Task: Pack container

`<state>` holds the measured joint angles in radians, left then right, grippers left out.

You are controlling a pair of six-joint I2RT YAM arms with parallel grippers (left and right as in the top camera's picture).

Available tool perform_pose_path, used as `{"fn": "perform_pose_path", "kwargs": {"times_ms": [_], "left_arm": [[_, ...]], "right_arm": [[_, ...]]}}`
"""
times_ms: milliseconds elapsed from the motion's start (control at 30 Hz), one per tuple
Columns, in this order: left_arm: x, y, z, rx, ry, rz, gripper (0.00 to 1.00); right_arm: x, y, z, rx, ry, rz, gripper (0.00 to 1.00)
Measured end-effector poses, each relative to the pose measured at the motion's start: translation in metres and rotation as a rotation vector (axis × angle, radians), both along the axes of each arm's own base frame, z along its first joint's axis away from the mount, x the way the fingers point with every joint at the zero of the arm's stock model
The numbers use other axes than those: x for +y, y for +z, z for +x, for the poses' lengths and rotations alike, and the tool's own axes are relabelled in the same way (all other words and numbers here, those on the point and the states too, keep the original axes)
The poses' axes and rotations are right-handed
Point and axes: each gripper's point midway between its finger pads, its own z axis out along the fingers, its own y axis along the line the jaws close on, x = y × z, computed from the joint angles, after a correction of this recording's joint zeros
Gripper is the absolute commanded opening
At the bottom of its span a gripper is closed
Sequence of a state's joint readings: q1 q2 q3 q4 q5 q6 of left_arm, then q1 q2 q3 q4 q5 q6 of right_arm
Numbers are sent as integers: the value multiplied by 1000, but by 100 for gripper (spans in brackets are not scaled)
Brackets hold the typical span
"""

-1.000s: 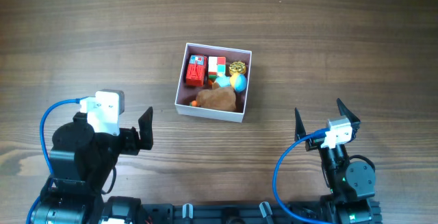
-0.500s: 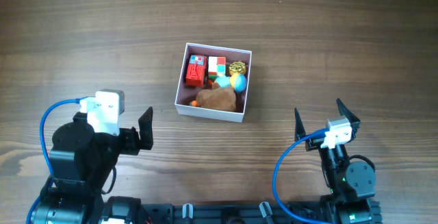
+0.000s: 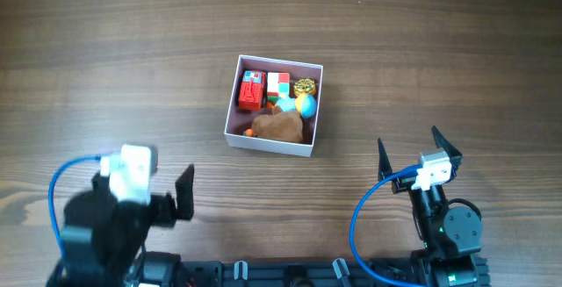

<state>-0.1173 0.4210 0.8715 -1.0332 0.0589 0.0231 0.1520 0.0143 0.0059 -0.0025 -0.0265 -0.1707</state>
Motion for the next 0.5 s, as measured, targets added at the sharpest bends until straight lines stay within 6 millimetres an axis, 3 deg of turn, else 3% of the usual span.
{"fn": "perform_pose_path", "kwargs": {"times_ms": [100,233,433,500], "left_arm": [[-1,0,-15,-91,-13,-19,100],[-3,-23,-15,-154,-17,-46,100],[-12,-49,27,-333,-37,-87,100],[-14,-36,40,-453,-42,-103,100]], "right_arm": [[0,0,0,0,0,0,100],[0,1,0,-2,0,0,100],[0,1,0,-3,0,-3,100],[0,1,0,-5,0,-4,100]]}}
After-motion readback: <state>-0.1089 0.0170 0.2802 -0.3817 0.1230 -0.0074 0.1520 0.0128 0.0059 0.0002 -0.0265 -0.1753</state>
